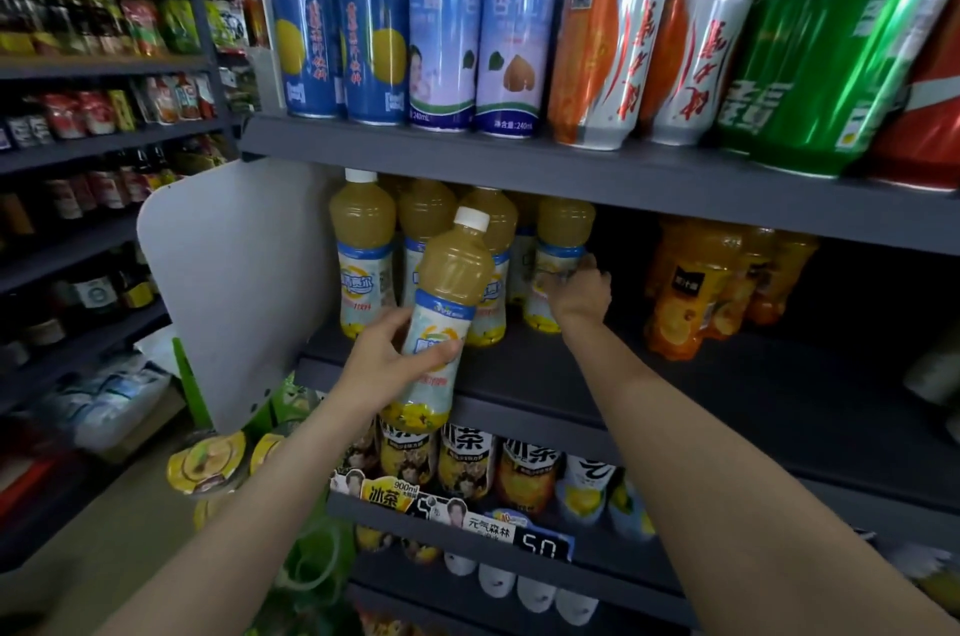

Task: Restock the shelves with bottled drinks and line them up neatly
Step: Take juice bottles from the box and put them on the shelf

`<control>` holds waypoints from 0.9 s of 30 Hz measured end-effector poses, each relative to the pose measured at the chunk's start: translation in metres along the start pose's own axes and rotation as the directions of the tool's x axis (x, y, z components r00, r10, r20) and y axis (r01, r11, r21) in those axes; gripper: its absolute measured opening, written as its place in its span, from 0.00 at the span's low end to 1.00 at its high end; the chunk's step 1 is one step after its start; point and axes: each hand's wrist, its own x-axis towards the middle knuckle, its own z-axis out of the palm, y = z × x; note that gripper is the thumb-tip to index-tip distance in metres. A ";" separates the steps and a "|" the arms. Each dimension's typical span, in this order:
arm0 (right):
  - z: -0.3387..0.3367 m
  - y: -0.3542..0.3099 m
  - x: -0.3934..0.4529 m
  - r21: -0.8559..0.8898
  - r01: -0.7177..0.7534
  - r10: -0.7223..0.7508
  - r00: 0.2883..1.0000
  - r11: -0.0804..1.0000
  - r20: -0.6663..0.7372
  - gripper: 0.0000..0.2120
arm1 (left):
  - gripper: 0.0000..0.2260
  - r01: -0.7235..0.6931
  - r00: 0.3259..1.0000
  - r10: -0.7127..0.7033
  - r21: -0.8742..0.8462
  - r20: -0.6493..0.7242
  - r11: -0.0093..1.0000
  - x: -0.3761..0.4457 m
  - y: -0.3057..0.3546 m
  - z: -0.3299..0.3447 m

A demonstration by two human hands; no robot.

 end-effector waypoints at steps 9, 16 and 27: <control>-0.022 0.033 -0.044 0.395 0.061 -0.112 0.988 0.917 0.108 0.23 | 0.14 -0.033 0.992 0.043 -0.084 0.116 0.996 0.014 0.018 0.036; -0.043 0.032 -0.076 0.227 0.204 -0.289 0.841 0.952 0.457 0.32 | 0.23 -0.153 0.982 0.161 -0.087 0.098 0.984 0.036 0.021 0.077; -0.001 0.030 -0.055 -0.125 0.196 -0.183 0.977 0.973 0.109 0.27 | 0.21 -0.178 0.975 0.221 0.478 -0.035 0.860 0.018 -0.017 0.059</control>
